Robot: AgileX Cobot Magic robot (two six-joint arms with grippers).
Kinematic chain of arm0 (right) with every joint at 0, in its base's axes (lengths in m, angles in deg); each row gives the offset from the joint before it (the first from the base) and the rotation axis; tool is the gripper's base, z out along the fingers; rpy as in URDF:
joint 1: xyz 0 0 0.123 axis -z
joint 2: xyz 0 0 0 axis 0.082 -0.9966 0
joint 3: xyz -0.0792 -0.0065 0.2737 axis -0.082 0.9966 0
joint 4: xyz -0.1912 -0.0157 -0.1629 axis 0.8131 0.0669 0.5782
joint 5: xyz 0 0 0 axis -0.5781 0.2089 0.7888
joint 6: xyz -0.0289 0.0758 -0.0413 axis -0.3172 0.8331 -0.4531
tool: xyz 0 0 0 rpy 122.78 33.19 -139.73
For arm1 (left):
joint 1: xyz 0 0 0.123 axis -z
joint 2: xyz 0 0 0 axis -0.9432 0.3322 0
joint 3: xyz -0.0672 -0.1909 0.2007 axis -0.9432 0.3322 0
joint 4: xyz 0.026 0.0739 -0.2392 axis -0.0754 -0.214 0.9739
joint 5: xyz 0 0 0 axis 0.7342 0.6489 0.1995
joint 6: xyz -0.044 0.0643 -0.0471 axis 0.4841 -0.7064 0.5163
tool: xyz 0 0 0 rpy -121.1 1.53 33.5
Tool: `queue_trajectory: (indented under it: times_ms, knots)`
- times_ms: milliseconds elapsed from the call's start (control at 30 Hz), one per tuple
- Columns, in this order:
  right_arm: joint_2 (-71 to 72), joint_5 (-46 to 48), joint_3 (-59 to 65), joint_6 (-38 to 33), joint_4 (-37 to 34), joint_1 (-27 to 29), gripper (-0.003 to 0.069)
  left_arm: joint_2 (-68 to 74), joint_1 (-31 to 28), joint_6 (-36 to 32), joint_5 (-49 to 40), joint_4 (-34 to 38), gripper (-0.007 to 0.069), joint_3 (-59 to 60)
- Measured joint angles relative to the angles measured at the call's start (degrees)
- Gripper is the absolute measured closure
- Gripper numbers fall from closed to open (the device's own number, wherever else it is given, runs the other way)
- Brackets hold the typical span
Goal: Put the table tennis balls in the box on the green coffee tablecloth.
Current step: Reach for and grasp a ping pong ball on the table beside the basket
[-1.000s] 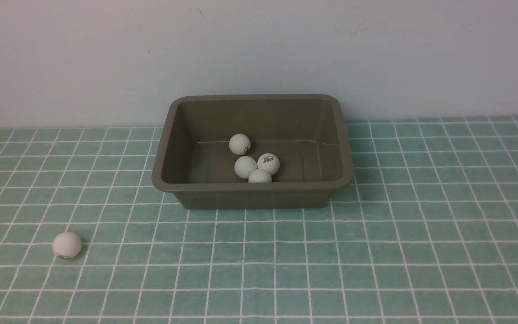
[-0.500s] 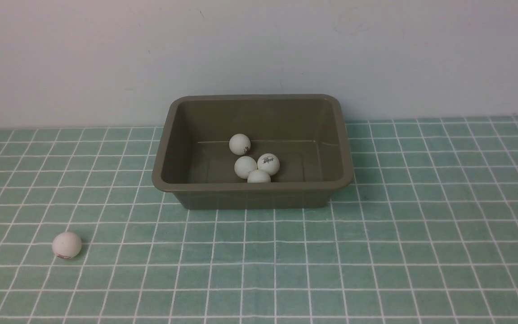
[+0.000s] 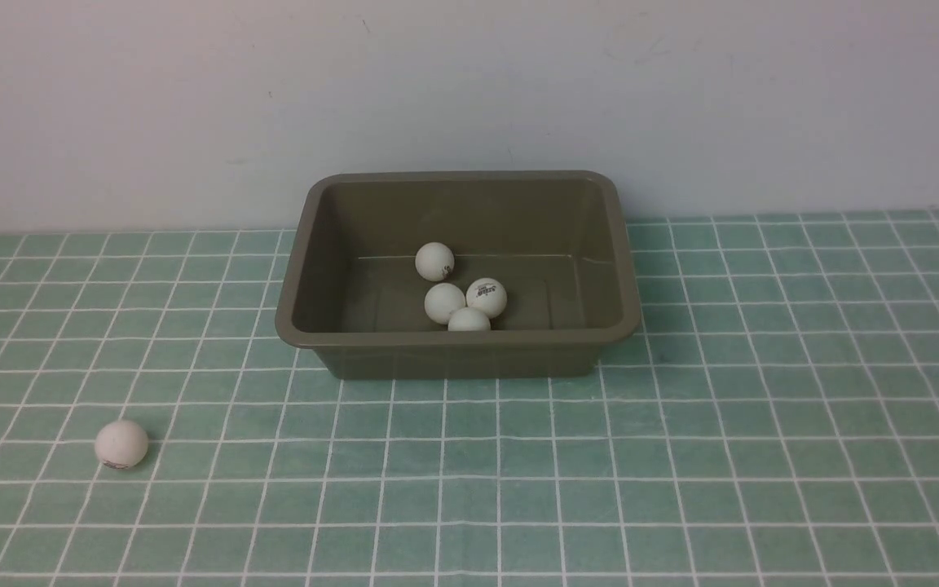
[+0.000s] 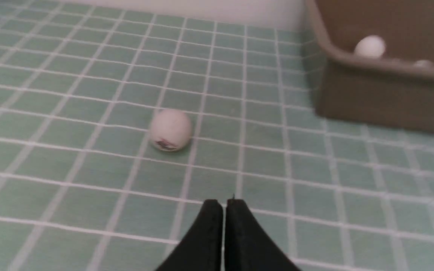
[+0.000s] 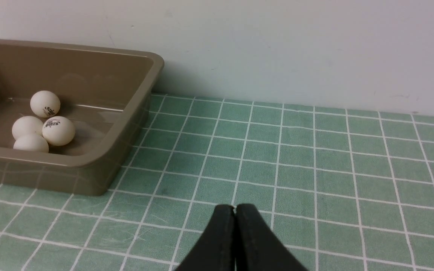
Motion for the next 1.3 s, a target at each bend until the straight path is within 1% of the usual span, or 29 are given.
queue_trajectory:
  times_ms: [67, 133, 167, 233, 333, 433, 500, 633, 700, 733, 767, 800, 867, 900, 933, 1000, 1033, 1100, 1200, 1300]
  knots:
    - [0.0, 0.0, 0.0, 0.0, 0.0, 0.0, 0.0669, 0.0, 0.0, 3.6, 0.5, 10.9, 0.0629, 0.2]
    - [0.0, 0.0, 0.0, 0.0, 0.0, 0.0, 0.0669, 0.0, 0.0, 5.1, 1.1, 18.4, 0.0629, 0.2]
    - [0.0, 0.0, 0.0, 0.0, 0.0, 0.0, 0.0669, 0.0, 0.0, 5.2, 1.9, 22.8, 0.0629, 0.2]
    - [0.0, 0.0, 0.0, 0.0, 0.0, 0.0, 0.0669, 0.0, 0.0, 3.8, 3.3, 28.2, 0.0629, 0.2]
    - [0.0, 0.0, 0.1, 0.0, 0.0, 0.0, 0.0669, 0.0, 0.0, 1.6, 4.8, 33.7, 0.0629, 0.2]
    - [0.0, 0.0, 0.1, 0.0, 0.0, 0.0, 0.0669, 0.0, 0.0, 0.8, 5.7, 35.3, 0.0629, 0.2]
    - [0.0, 0.0, 0.1, 0.0, 0.0, 0.0, 0.0669, 0.0, 0.0, 0.7, 7.8, 36.7, 0.0629, 0.2]
    - [0.0, 0.0, 0.1, 0.0, 0.0, 0.0, 0.0669, 0.0, 0.0, 0.7, 18.1, 43.8, 0.0629, 0.2]
    - [0.0, 0.0, 0.1, 0.0, 0.0, 0.0, 0.0669, 0.0, 0.0, 0.4, 26.6, 47.9, 0.0629, -0.7]
    - [0.0, 0.0, 0.1, 0.0, 0.0, 0.0, 0.0669, 0.0, 0.0, 0.0, 30.4, 48.3, 0.0629, -1.4]
    - [0.0, 0.0, 0.1, 0.0, 0.0, 0.0, 0.0669, 0.0, 0.0, -1.7, 35.4, 47.6, 0.0629, -2.6]
    - [0.0, 0.0, 0.1, 0.0, 0.0, 0.0, 0.0669, 0.0, 0.0, -3.9, 39.3, 44.6, 0.0629, -4.5]
    - [0.0, 0.0, 0.1, 0.0, 0.0, 0.0, 0.0669, 0.0, 0.0, -8.0, 42.0, 37.9, 0.0629, -7.7]
    - [0.0, 0.0, 0.1, 0.0, 0.0, 0.0, 0.0669, 0.0, 0.0, -10.3, 42.1, 33.4, 0.0629, -9.6]
    - [0.0, 0.0, 0.1, 0.0, 0.0, 0.0, 0.0669, 0.0, 0.0, -13.3, 40.8, 26.7, 0.0629, -12.0]
    - [0.0, 0.0, 0.1, 0.0, 0.0, 0.0, 0.0669, 0.1, 0.0, -16.7, 36.2, 18.5, 0.0629, -16.1]
    - [0.0, 0.1, 0.1, 0.0, 0.0, 0.0, 0.0669, 0.4, 0.0, -17.7, 34.0, 16.1, 0.0629, -17.5]
    - [0.0, 0.1, 0.1, 0.0, 0.0, 0.0, 0.0669, 2.9, 0.0, -20.1, 25.6, 9.8, 0.0629, -22.4]
    - [0.0, 0.1, 0.1, 0.0, 0.0, 0.0, 0.0669, 8.2, 0.0, -21.2, 15.5, 5.8, 0.0629, -27.8]
    - [0.0, 0.1, 0.1, 0.0, 0.0, 0.0, 0.0669, 13.9, 0.0, -21.5, 8.0, 4.4, 0.0629, -31.1]
